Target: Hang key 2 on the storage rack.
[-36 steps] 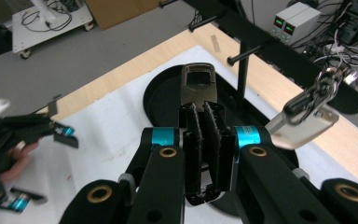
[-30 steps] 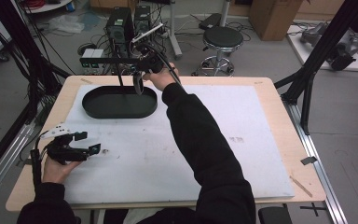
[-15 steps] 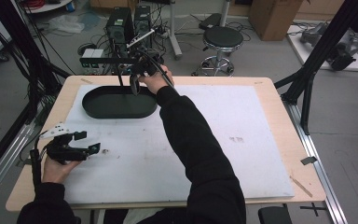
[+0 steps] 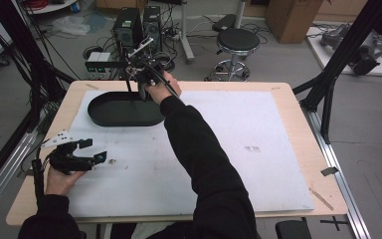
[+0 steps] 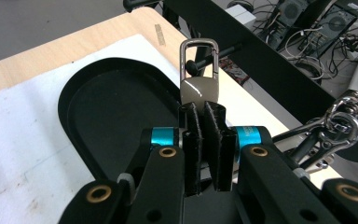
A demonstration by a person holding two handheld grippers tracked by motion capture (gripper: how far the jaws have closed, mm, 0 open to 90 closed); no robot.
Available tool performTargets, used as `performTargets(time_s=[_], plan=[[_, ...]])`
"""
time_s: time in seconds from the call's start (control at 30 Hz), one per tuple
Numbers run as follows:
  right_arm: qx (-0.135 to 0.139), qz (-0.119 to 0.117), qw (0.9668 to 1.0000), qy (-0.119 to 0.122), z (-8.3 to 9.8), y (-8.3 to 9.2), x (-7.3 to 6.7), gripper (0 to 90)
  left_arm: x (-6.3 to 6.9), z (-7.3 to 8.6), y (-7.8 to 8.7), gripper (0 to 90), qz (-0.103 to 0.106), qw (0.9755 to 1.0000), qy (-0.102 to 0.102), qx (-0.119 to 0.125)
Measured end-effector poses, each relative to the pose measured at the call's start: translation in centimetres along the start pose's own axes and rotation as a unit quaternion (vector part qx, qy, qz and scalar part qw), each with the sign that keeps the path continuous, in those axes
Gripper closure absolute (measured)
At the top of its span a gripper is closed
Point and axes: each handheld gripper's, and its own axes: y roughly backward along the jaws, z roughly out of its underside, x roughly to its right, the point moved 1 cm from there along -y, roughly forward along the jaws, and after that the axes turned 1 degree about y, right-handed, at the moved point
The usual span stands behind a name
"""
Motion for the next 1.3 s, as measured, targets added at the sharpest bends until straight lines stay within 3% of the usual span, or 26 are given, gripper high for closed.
performTargets(time_s=[0.4,0.63,0.8,0.87,0.9,1.07,1.13,1.2,1.3], plan=[[0.005,0.024,0.9997,-0.004,0.2,-0.9,-0.5,85.1,-0.1,0.0,0.0,11.4,-0.002,1.0000,-0.001,0.001],[0.001,0.051,0.9987,0.001,0.4,-2.2,-0.8,84.8,-0.1,0.0,0.1,11.4,-0.003,1.0000,-0.001,0.003],[0.012,0.050,0.9986,-0.016,0.5,-2.5,-0.4,84.7,-0.2,0.0,0.1,11.4,-0.004,1.0000,0.001,0.005],[0.014,0.050,0.9986,-0.011,0.5,-2.6,-0.4,83.4,-0.2,0.0,0.1,11.4,-0.005,1.0000,0.000,0.004],[0.015,0.047,0.9988,-0.007,0.6,-2.6,-0.4,80.2,-0.2,0.0,0.1,11.4,-0.004,1.0000,0.000,0.003],[0.016,-0.004,0.9997,0.019,0.6,-2.6,-1.3,43.0,-0.2,0.0,0.1,11.3,-0.004,1.0000,0.004,0.005],[0.003,-0.002,0.9994,0.035,0.7,-2.5,-1.8,34.7,-0.2,0.0,0.1,11.4,-0.004,1.0000,0.003,0.003],[-0.009,-0.006,0.9995,0.031,0.9,-2.2,-1.7,28.2,-0.2,0.0,0.1,11.4,-0.004,1.0000,0.002,0.003],[-0.008,-0.040,0.9991,0.014,1.3,-1.6,-1.4,21.3,-0.2,0.0,0.1,11.4,-0.004,1.0000,0.002,0.003]])
